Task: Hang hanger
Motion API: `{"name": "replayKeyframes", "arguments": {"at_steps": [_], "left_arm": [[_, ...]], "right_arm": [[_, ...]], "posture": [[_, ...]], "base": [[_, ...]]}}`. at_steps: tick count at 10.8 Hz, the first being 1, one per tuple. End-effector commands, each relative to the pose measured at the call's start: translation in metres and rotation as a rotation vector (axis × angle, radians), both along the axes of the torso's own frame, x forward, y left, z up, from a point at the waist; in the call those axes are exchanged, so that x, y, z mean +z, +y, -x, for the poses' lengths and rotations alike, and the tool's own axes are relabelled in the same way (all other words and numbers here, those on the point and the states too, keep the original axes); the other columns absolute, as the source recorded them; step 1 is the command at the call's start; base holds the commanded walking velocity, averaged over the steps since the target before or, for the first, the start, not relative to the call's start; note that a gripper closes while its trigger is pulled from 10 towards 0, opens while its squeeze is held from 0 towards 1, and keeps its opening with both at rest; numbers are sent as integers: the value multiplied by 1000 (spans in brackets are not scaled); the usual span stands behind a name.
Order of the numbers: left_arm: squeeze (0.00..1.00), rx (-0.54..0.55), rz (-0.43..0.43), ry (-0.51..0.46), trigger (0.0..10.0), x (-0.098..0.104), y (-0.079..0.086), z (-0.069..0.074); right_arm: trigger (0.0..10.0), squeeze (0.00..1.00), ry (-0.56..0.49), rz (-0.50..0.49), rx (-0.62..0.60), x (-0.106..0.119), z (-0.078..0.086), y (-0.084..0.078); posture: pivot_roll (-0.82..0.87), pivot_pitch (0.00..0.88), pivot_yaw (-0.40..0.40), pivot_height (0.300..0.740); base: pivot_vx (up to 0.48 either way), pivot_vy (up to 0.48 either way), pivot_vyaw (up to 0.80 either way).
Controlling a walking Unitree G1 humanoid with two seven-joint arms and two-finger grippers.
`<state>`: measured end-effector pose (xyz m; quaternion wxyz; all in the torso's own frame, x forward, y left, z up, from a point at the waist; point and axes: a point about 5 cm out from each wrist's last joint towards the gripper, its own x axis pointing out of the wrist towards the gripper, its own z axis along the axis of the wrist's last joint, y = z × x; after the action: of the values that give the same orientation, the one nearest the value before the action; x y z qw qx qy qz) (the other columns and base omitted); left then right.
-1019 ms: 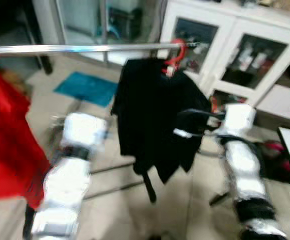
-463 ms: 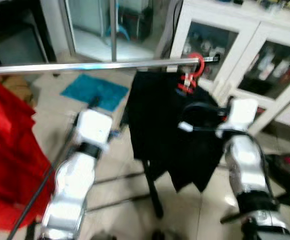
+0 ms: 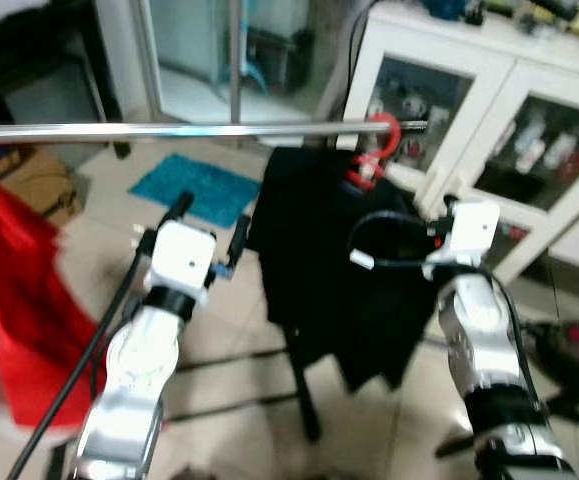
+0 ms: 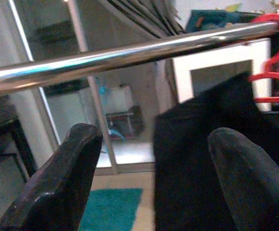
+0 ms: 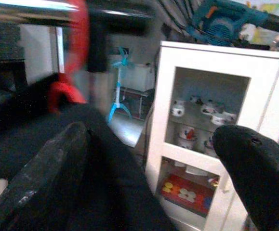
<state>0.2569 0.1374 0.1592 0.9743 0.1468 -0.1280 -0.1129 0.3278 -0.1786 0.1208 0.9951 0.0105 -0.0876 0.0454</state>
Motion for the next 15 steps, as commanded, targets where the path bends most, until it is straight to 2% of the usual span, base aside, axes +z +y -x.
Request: {"name": "replayKeyframes", "arguments": {"at_steps": [1,2,3,4,5,7,9,10,11,12,14,15], "left_arm": [[0,-22,1,15,10000,-2,-5,0],[0,-21,25,10,10000,-1,-5,0],[0,-24,60,-7,10000,3,-4,1],[0,-19,58,-8,10000,2,-4,2],[0,-20,57,-6,10000,1,-4,2],[0,-19,61,-4,10000,0,-4,3],[0,-10,58,2,10000,-2,-2,6],[0,-7,56,2,10000,-2,-1,6],[0,-2,54,3,10000,-2,1,7],[0,-4,51,8,10000,-3,0,8],[0,1,49,11,10000,-3,0,10],[0,8,48,12,10000,-3,2,11]], "right_arm": [[10000,0,0,-4,-24,1,0,-7],[10000,0,-6,-6,-23,3,-1,-7],[10000,0,-48,-30,-9,17,-5,-6],[10000,0,-96,-72,33,39,-13,-1],[10000,0,-68,-94,159,48,-23,13],[10000,0,-33,-106,194,49,-32,18],[10000,0,31,-142,276,49,-40,40],[10000,0,48,-166,290,47,-42,45],[10000,0,69,-204,318,47,-46,57],[10000,0,90,-221,353,49,-51,76],[10000,0,102,-200,370,50,-54,91],[10000,0,112,-176,358,48,-55,92]], "posture": [[81,89,-94,740],[82,89,-93,740],[81,92,-93,740],[78,93,-94,740],[82,93,-96,740],[93,97,-102,740],[114,102,-108,740],[116,103,-108,740],[118,106,-108,740],[122,114,-110,740],[135,126,-115,740],[141,131,-117,740]], "base": [[307,-368,0],[442,0,0],[0,0,0],[0,0,0],[0,0,0],[0,0,0],[0,0,0],[0,0,0],[0,0,0],[0,0,0],[0,0,0],[0,0,0]]}}
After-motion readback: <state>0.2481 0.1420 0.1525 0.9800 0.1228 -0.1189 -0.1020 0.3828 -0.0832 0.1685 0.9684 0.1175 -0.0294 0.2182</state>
